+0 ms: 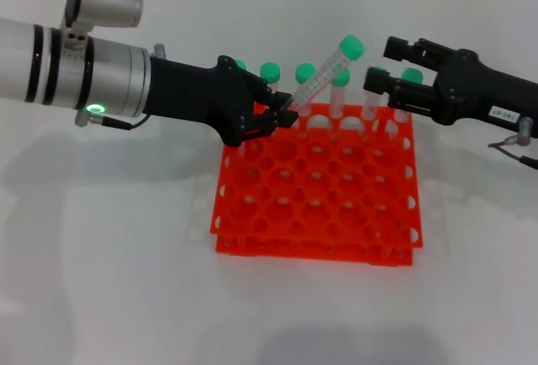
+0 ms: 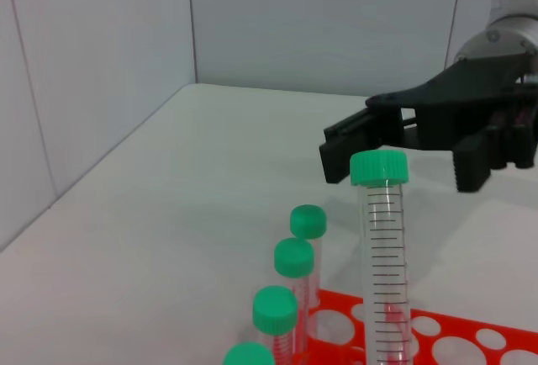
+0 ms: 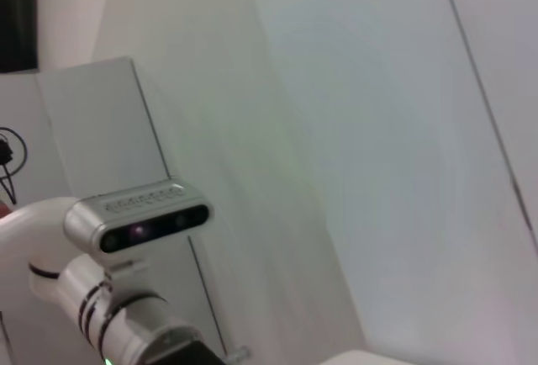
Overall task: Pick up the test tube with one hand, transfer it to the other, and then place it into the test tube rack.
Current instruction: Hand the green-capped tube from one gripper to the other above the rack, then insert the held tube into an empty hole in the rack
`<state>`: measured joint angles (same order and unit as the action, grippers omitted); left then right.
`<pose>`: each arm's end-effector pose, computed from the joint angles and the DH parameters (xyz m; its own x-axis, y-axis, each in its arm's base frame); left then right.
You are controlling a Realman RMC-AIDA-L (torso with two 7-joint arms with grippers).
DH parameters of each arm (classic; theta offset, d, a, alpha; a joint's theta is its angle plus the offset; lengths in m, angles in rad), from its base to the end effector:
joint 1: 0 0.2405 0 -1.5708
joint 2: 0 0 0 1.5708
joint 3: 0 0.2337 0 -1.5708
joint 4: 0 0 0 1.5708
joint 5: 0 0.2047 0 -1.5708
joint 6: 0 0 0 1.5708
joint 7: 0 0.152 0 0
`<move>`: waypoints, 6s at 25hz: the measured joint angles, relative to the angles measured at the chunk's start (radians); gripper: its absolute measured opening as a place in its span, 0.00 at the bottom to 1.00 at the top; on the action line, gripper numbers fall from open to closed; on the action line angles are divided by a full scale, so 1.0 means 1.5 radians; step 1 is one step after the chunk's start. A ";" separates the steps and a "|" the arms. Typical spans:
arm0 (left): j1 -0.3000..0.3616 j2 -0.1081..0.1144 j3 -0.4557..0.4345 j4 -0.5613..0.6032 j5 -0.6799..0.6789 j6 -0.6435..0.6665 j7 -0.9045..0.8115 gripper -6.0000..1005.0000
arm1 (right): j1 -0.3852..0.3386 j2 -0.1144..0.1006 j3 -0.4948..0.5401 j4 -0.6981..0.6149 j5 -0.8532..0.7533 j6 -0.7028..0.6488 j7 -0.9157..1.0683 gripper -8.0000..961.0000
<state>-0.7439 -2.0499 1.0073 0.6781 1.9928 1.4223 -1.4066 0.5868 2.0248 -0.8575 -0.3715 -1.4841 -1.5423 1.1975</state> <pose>-0.1674 0.3623 -0.0247 0.9547 0.1106 0.2762 0.1504 -0.9804 -0.1270 0.2046 0.3350 0.0036 0.5933 -0.2158 -0.7755 -0.4668 -0.8771 -0.1130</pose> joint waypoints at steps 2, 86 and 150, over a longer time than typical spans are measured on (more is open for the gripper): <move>0.000 0.000 0.000 0.000 0.001 -0.001 0.000 0.23 | 0.010 0.001 0.000 0.017 0.009 0.000 -0.010 0.79; -0.014 -0.010 0.016 0.002 0.005 -0.027 -0.009 0.26 | 0.074 0.002 -0.002 0.158 0.085 0.013 -0.118 0.28; 0.546 -0.024 0.050 0.436 -0.199 0.016 -0.036 0.89 | 0.053 -0.011 -0.163 -0.189 -0.028 0.088 0.112 0.28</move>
<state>0.0753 -2.0863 1.0830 1.3327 1.6938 1.4470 -1.4610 0.6659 2.0076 -1.1023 -0.6553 -1.5259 -1.4103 1.3649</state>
